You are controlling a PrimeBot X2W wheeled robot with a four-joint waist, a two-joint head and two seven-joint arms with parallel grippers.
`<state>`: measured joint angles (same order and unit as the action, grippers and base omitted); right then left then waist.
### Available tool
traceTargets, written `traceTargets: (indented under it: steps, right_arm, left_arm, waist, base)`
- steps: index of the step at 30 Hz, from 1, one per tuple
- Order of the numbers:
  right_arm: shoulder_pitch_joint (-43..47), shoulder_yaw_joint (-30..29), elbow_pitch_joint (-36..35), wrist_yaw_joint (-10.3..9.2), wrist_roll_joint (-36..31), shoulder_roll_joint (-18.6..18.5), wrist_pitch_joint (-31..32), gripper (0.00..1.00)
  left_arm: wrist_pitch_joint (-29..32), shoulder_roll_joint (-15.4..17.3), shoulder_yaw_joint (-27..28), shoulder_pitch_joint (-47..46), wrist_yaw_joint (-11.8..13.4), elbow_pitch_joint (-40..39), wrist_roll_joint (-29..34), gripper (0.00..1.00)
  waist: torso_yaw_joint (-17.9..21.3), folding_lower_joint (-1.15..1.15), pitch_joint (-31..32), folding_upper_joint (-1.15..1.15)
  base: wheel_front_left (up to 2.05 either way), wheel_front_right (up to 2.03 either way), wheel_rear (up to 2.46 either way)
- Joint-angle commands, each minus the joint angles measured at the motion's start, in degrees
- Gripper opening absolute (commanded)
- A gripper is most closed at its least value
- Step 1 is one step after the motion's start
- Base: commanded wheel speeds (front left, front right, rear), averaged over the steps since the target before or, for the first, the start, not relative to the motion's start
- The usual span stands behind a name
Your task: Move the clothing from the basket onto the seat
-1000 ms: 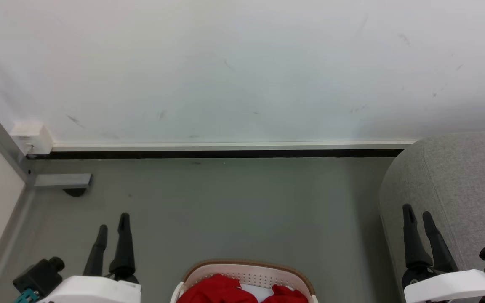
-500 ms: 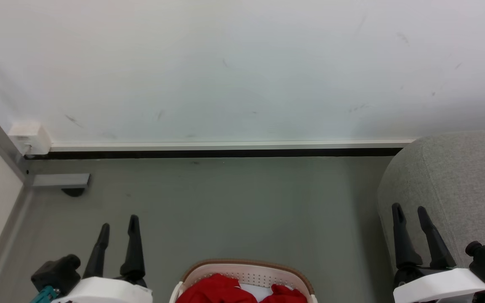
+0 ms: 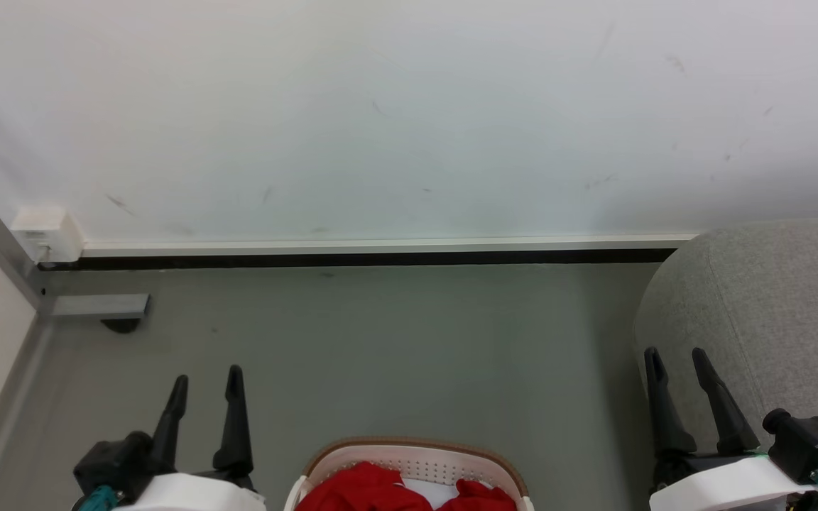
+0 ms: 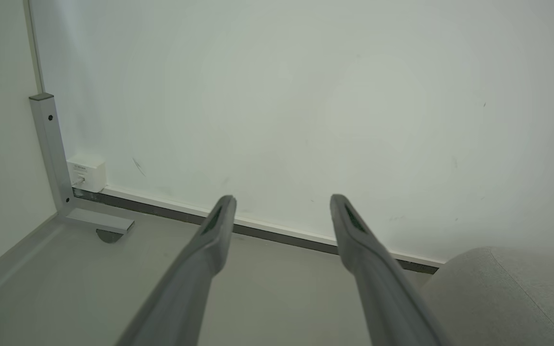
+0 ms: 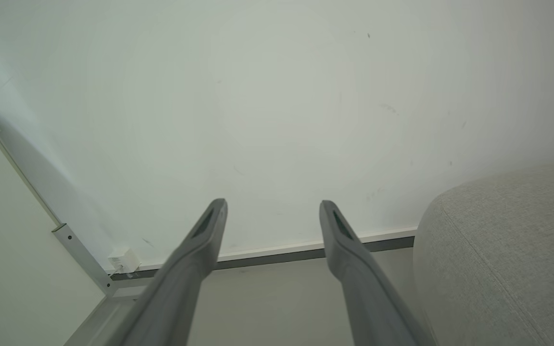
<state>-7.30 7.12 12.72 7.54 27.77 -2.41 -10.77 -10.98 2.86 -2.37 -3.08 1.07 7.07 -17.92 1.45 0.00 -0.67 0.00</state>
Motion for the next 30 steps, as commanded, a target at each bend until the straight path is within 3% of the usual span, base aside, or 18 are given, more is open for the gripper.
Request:
traceTargets:
  steps: [1, 30]
  right_arm:
    - [-1.32, 0.22, -0.16, -0.07, -1.46, -0.61, -0.63, 1.00]
    - [-2.02, 2.59, 0.78, -0.09, -11.52, -0.68, -4.02, 1.00]
  left_arm:
    - [-0.39, 0.67, -0.08, 0.22, 0.26, -0.27, 1.86, 1.00]
    - [-3.78, 0.81, -0.97, 0.59, 1.45, -1.07, 14.78, 1.00]
  waist:
    - [0.02, 0.00, 0.00, 0.00]
    - [0.52, 0.00, -0.44, 0.00]
  base:
    - [0.00, 0.00, 0.00]
    - [0.00, 0.00, 0.00]
